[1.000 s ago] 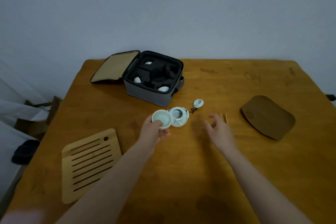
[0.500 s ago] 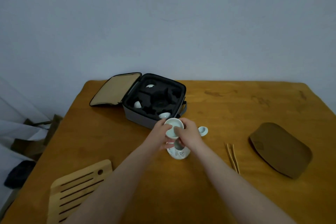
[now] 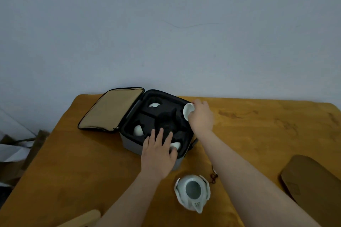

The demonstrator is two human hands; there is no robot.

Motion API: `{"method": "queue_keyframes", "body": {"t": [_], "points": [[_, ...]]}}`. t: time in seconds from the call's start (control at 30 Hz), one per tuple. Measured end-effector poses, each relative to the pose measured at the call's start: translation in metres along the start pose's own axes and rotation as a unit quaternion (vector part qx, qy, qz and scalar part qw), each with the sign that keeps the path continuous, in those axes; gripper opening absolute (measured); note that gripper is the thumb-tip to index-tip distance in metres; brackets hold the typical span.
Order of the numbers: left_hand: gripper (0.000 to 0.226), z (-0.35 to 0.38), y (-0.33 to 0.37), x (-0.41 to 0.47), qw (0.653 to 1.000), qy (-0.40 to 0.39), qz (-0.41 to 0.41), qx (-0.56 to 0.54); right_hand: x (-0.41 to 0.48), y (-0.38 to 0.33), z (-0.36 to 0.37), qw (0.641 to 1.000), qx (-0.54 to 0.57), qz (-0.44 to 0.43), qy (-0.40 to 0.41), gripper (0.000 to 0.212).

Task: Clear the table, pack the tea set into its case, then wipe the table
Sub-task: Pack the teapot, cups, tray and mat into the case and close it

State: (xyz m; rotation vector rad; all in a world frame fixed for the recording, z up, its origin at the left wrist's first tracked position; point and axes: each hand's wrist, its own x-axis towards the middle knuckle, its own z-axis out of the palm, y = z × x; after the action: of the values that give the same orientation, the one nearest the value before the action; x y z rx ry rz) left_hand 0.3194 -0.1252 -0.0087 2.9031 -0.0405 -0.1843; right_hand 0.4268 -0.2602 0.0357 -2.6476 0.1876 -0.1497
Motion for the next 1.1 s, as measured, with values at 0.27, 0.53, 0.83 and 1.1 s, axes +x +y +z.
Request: {"method": "queue_keyframes", "body": {"t": [0.27,0.53,0.83,1.1], "points": [[0.073,0.008,-0.002,0.009,0.999,0.026,0.031,-0.007,0.007,-0.007,0.018,0.99,-0.127,-0.051,-0.016,0.041],[0.067,0.009,-0.003,0.012,0.999,0.026,0.032,-0.022,0.006,-0.007,0.02,0.98,-0.176,-0.086,-0.017,0.019],[0.057,0.008,-0.007,0.015,0.997,0.005,0.046,-0.065,-0.004,0.004,0.016,0.991,-0.089,-0.102,0.015,0.024],[0.057,0.007,-0.006,0.014,0.996,0.0,0.044,-0.074,-0.006,0.009,0.012,0.964,-0.229,-0.13,-0.032,0.023]]}}
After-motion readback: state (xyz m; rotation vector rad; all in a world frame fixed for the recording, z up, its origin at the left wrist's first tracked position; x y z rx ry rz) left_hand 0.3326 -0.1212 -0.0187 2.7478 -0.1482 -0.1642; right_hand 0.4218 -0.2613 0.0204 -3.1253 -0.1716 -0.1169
